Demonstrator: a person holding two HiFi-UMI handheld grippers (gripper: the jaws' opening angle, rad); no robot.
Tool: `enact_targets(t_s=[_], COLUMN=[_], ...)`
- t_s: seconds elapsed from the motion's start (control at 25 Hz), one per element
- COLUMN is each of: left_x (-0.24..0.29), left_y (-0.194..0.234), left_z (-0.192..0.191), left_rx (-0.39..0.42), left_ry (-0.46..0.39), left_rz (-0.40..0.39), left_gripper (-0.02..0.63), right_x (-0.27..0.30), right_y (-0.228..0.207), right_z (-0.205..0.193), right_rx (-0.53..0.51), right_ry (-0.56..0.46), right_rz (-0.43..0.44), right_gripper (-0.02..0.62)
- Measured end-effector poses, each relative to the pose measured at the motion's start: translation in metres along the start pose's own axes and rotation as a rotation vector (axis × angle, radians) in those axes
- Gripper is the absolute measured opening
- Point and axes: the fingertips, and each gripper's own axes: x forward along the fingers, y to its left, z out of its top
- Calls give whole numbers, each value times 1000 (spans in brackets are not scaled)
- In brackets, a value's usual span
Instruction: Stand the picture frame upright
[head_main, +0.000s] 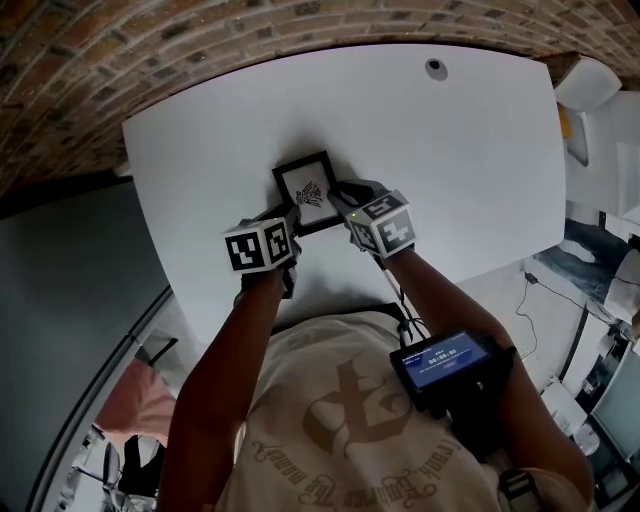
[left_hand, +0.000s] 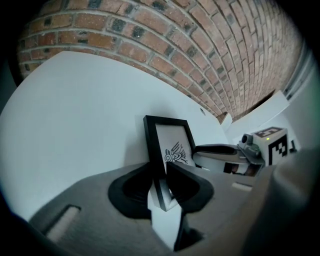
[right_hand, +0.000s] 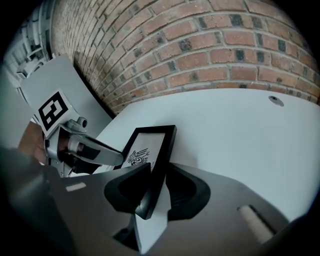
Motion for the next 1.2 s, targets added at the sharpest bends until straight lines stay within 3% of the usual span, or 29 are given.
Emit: enact_targets(t_s=[0.44,0.76,1.2], left_x=[-15,-16,-16], left_y=[-2,2,2], left_z=[32,70,133], left_rx=[83,104,185], left_ry=[-104,-158,-230], left_rz=[18,26,42], left_gripper=[87,86,81], right_x=[-10,-5,0], right_y=[2,-5,-22], right_z=[37,69,124], right_rx=[-90,-106,-156], right_ry=[-182,-251,-323], right_rz=[-3,33,20], right_gripper=[100,101,100])
